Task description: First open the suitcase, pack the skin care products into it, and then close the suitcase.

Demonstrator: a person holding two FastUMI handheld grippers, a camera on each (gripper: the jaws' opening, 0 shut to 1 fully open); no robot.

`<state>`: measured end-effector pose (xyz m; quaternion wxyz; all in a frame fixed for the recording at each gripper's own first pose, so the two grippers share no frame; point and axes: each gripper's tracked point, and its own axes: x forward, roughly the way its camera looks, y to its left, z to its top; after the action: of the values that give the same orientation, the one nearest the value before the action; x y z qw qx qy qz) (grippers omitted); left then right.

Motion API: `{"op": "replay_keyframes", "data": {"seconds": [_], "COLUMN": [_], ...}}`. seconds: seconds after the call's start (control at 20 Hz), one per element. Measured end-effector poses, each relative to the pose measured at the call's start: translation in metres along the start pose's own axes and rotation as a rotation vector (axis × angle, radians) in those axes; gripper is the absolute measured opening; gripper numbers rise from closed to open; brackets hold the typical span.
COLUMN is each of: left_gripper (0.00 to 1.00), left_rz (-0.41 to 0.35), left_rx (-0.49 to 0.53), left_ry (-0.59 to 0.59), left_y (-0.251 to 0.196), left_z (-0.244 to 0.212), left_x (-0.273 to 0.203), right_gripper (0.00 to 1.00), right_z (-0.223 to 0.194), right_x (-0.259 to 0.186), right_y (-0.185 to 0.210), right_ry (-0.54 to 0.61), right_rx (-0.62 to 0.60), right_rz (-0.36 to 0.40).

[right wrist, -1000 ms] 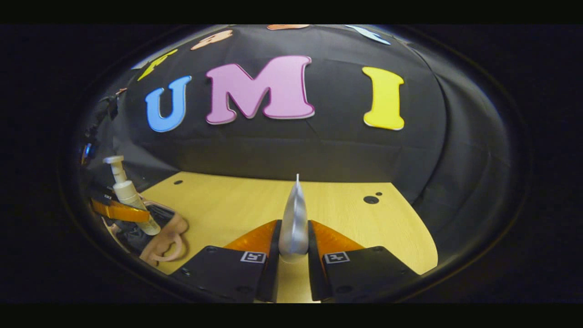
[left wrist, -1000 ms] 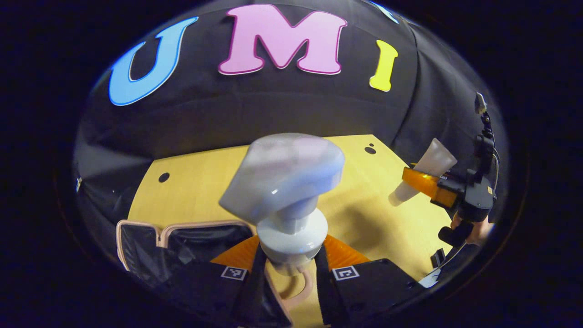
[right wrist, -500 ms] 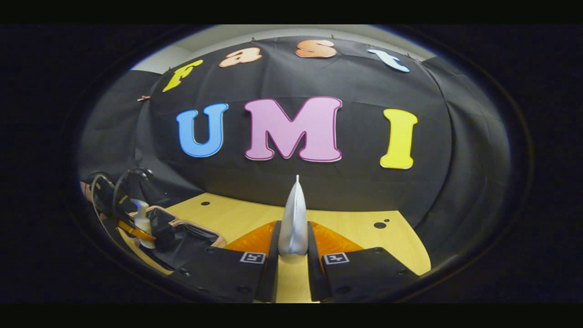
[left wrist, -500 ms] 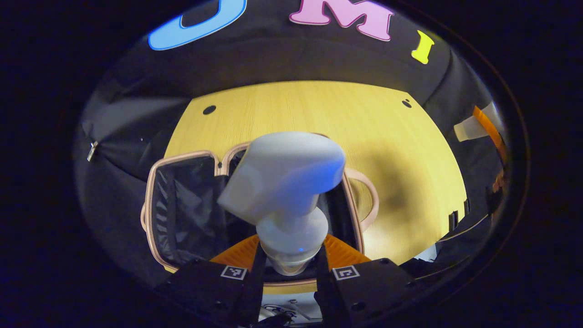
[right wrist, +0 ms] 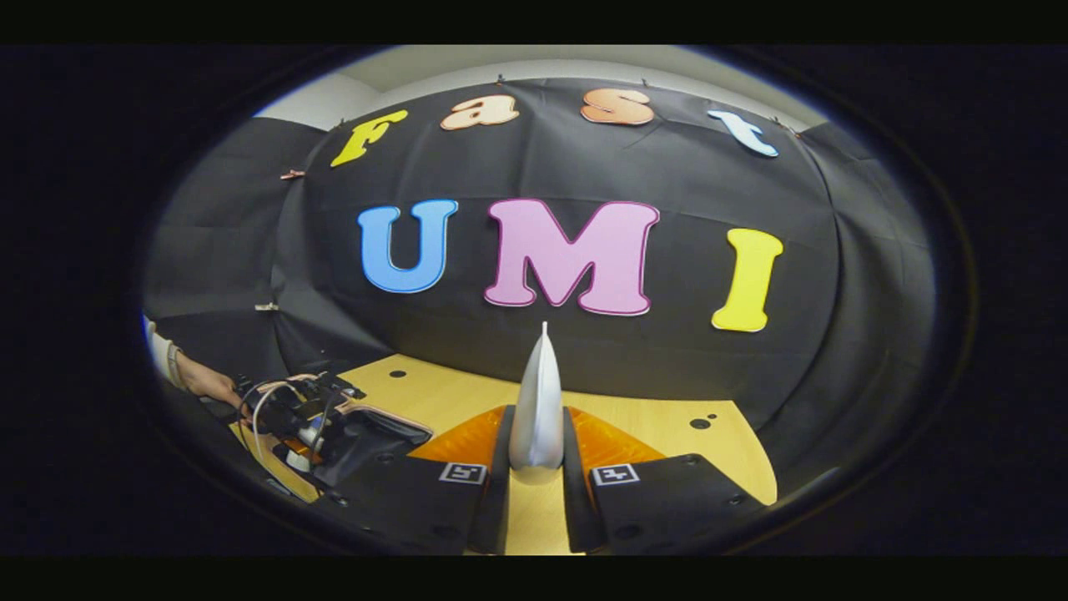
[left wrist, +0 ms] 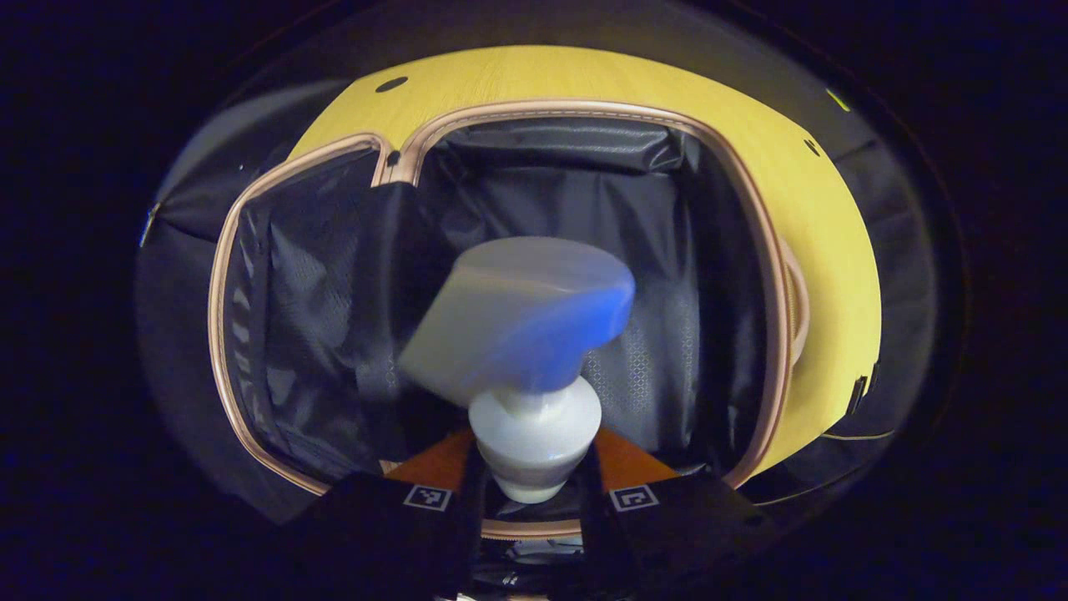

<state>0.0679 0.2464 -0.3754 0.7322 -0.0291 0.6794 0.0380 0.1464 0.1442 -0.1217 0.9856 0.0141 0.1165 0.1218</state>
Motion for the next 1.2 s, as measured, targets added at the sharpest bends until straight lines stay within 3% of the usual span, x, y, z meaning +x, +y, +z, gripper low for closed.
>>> {"op": "replay_keyframes", "data": {"seconds": [0.05, 0.2, 0.35, 0.55, 0.6, 0.7, 0.95, 1.05, 1.1, 1.2], "left_gripper": [0.50, 0.58, 0.65, 0.83, 0.87, 0.91, 0.91, 0.91, 0.92, 0.94], "left_rz": [0.010, -0.004, -0.016, -0.075, -0.090, -0.104, -0.098, -0.082, -0.073, -0.063], "left_rx": [0.001, 0.002, 0.015, -0.003, -0.010, -0.031, -0.141, -0.212, -0.249, -0.317], "left_ry": [-0.012, -0.060, -0.158, -0.363, -0.418, -0.528, -0.694, -0.711, -0.709, -0.704], "left_y": [0.004, 0.002, 0.003, 0.006, 0.011, 0.028, 0.099, 0.128, 0.142, 0.166], "left_z": [0.001, -0.003, 0.002, 0.015, 0.016, 0.017, -0.007, -0.022, -0.031, -0.046], "left_x": [0.001, 0.002, -0.013, -0.069, -0.086, -0.120, -0.169, -0.173, -0.172, -0.166], "right_gripper": [0.31, 0.35, 0.31, 0.31, 0.26, 0.31, 0.31, 0.34, 0.31, 0.31], "right_z": [-0.002, -0.009, -0.009, -0.011, -0.015, -0.027, -0.085, -0.128, -0.149, -0.195], "right_x": [0.001, 0.002, 0.011, 0.025, 0.029, 0.038, 0.061, 0.068, 0.070, 0.070], "right_y": [0.004, 0.024, 0.043, 0.084, 0.099, 0.129, 0.215, 0.244, 0.259, 0.279], "right_ry": [0.008, 0.040, 0.053, 0.086, 0.102, 0.155, 0.416, 0.564, 0.646, 0.833], "right_rx": [-0.005, -0.006, 0.006, 0.026, 0.035, 0.066, 0.202, 0.258, 0.286, 0.362], "right_rz": [0.003, 0.034, 0.070, 0.149, 0.179, 0.246, 0.421, 0.447, 0.462, 0.447]}}
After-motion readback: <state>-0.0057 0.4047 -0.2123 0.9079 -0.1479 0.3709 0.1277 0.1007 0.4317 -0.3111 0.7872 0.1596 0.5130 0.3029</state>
